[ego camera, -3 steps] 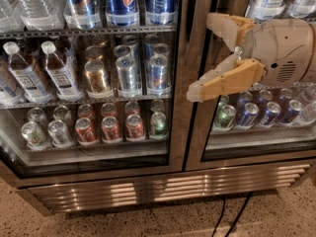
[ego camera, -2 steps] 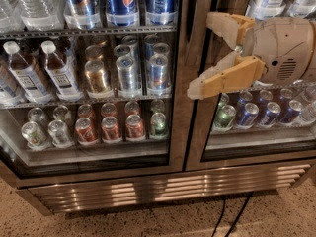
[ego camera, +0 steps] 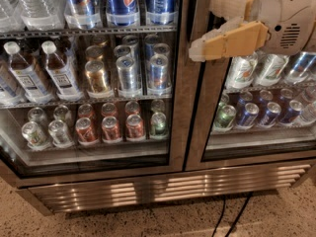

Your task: Open left fridge door

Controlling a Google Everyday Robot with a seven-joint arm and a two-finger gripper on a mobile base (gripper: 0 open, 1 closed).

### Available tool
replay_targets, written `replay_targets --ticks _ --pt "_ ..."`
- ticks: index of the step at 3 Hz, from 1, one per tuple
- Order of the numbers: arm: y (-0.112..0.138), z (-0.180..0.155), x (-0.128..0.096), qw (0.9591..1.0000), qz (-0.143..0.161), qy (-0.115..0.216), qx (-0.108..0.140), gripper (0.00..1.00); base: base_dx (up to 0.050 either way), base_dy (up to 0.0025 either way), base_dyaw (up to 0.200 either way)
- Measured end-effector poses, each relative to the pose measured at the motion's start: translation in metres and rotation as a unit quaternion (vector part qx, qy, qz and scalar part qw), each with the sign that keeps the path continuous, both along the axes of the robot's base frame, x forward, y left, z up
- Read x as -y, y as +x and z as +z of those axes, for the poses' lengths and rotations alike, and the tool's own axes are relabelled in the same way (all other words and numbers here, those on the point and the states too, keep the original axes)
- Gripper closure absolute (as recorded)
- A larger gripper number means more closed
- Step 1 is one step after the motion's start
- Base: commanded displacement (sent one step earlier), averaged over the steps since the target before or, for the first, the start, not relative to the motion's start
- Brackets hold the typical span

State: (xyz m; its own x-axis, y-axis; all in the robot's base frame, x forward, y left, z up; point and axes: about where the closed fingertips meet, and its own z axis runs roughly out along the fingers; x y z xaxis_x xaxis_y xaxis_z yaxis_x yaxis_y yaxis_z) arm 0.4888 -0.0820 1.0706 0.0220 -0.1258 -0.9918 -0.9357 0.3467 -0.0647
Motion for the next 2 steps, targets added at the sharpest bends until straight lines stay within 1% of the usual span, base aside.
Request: replay_targets --ticks 1,2 --pt "-0.0019 -0.0189 -0.0053 0.9997 0.008 -0.009 -0.021 0.00 0.000 0.00000 0.000" --pt "-0.0019 -0.0189 -0.0054 0.9997 0.008 -0.009 -0.021 0.00 -0.021 -0.00192 0.180"
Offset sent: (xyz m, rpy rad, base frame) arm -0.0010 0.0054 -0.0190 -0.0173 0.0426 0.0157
